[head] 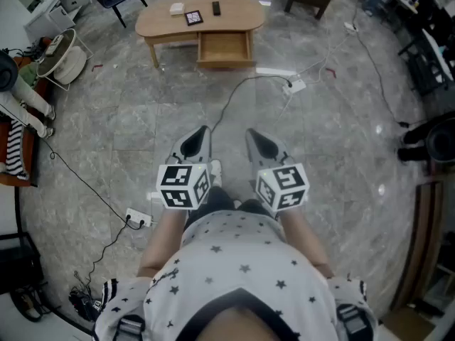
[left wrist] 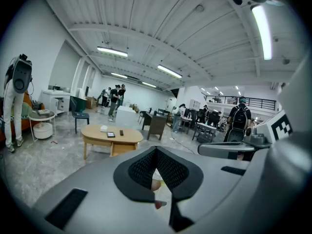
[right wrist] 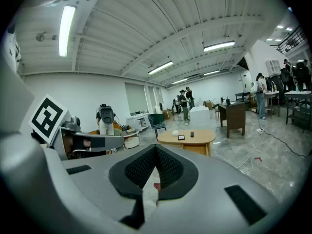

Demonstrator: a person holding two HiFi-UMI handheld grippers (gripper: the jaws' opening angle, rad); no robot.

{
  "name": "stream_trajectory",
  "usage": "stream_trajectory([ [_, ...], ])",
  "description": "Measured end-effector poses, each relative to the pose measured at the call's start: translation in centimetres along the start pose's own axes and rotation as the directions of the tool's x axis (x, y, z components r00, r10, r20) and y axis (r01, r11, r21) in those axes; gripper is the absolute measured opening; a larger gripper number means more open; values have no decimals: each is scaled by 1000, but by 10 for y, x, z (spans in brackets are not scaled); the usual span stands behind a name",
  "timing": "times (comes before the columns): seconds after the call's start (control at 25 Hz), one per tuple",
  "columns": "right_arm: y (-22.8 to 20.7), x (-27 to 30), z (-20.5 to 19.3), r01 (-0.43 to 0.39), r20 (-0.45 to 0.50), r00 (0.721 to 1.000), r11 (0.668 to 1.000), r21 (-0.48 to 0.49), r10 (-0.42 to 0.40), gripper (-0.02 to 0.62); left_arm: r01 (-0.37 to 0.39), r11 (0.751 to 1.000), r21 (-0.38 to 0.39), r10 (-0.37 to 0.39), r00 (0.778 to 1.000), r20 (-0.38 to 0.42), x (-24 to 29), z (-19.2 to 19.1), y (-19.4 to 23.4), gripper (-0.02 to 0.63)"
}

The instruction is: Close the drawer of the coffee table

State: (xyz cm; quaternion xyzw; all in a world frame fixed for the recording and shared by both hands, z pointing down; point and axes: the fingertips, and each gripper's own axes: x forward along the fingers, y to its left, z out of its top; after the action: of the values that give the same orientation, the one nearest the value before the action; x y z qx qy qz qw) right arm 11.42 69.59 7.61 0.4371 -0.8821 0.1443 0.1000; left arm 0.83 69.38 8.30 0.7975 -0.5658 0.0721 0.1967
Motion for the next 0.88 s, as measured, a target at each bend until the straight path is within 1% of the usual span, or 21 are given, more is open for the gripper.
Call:
stream_trajectory([
  [0.4,1,-5,2,-2,-4,1000,1000,-26,2,6,24,1000,13,-24,1000,7,6,6,-10,6],
  [0.56,-3,-1,10,2,33,999,1000,29,-3,6,30,1000,9,-30,1000,2,14,9,-7,6],
  [0.72,-12,10,16,18,32,999,1000,13,-19,6,45,999,0,-45,999,5,25,15,-4,6],
  [0.88,-21,22,21,33,35,999,999,16,-33,6,42,999,-14,-42,999,4,37,21,1,6],
])
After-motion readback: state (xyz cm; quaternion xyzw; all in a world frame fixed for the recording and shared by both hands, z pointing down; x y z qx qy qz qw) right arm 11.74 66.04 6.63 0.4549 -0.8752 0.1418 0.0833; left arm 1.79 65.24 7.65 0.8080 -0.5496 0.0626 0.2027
